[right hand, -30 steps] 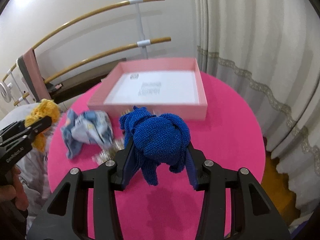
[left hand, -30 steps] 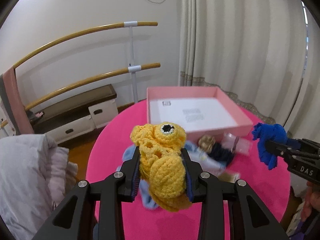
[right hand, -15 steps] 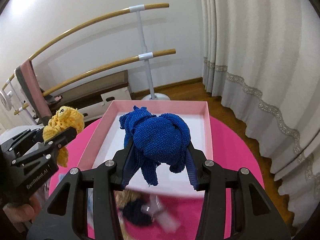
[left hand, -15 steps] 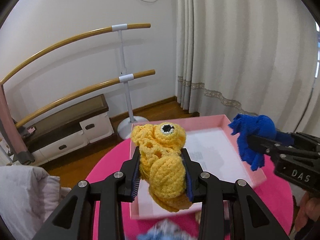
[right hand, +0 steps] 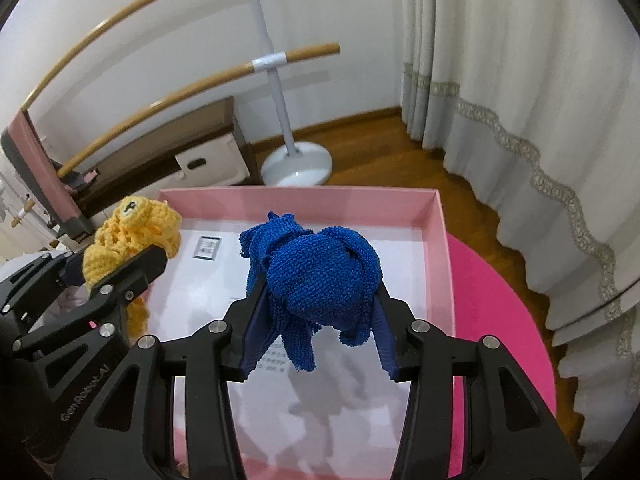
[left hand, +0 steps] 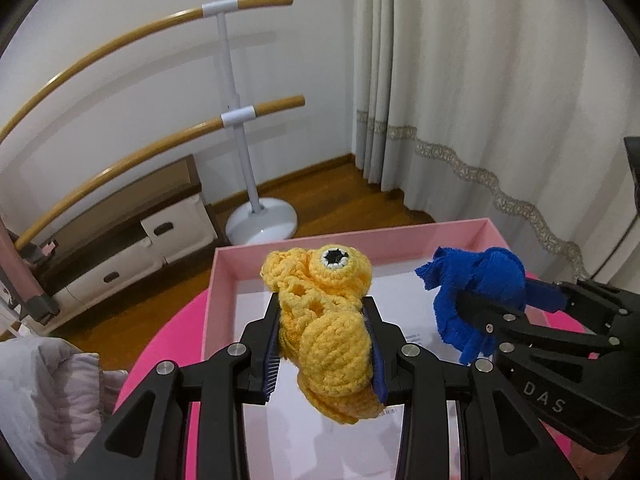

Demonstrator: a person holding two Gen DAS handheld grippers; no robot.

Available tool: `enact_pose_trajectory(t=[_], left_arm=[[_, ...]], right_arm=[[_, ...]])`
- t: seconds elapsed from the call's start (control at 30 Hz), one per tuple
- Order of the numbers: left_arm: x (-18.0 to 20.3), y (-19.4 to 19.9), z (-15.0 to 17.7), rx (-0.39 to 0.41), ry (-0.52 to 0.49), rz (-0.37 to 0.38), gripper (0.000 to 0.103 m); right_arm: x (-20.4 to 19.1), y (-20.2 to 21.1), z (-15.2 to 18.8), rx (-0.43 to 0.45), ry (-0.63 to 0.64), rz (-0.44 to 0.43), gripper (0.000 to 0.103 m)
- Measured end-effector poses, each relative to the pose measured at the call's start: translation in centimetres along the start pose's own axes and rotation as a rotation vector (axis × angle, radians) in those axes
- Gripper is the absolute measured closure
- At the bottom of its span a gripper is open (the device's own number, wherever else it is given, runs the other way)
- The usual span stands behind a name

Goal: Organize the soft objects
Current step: 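Lower both toys into the pink box and open both grippers, then withdraw both tools and approach the light-blue towel with the left gripper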

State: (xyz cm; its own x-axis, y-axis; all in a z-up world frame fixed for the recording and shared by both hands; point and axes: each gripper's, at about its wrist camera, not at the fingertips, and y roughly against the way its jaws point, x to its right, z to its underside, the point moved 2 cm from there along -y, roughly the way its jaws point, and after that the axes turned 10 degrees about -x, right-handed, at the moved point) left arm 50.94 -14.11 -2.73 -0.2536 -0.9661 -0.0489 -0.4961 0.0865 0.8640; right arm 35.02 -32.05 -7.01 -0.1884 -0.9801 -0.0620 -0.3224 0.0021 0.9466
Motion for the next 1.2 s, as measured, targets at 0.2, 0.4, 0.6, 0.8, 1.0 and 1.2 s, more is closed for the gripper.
enact_pose_trajectory(t=[0.2, 0.4, 0.6, 0.8, 1.0, 1.2], left_arm=[[-0.2, -3.4, -2.2, -0.040, -0.006, 0.004, 0.066], [-1.5, -2.3, -2.1, -0.015, 0.031, -0.019, 0.041], [-2.1, 0.6, -1.8, 0.065, 0.063, -0.035, 0.002], [-2.0, 5.3, 0.2, 0.163, 0.045, -0.015, 0.000], [-1.2, 10.5, 3.0, 0.290, 0.044, -0.023, 0.000], [-1.5, 13.3, 7.2, 0.317, 0.076, -0.034, 0.000]], right_arm=[[0.7, -1.9, 0.3, -0.027, -0.007, 0.018, 0.034], [1.6, -0.7, 0.7, 0.014, -0.056, 0.036, 0.002], [1.4, 2.5, 1.9, 0.066, -0.092, 0.061, 0.000], [-0.3, 6.9, 4.4, 0.153, -0.101, 0.077, 0.000], [-1.3, 13.2, 8.4, 0.293, -0.108, 0.077, 0.000], [-1.8, 19.2, 13.6, 0.457, -0.108, 0.058, 0.000]])
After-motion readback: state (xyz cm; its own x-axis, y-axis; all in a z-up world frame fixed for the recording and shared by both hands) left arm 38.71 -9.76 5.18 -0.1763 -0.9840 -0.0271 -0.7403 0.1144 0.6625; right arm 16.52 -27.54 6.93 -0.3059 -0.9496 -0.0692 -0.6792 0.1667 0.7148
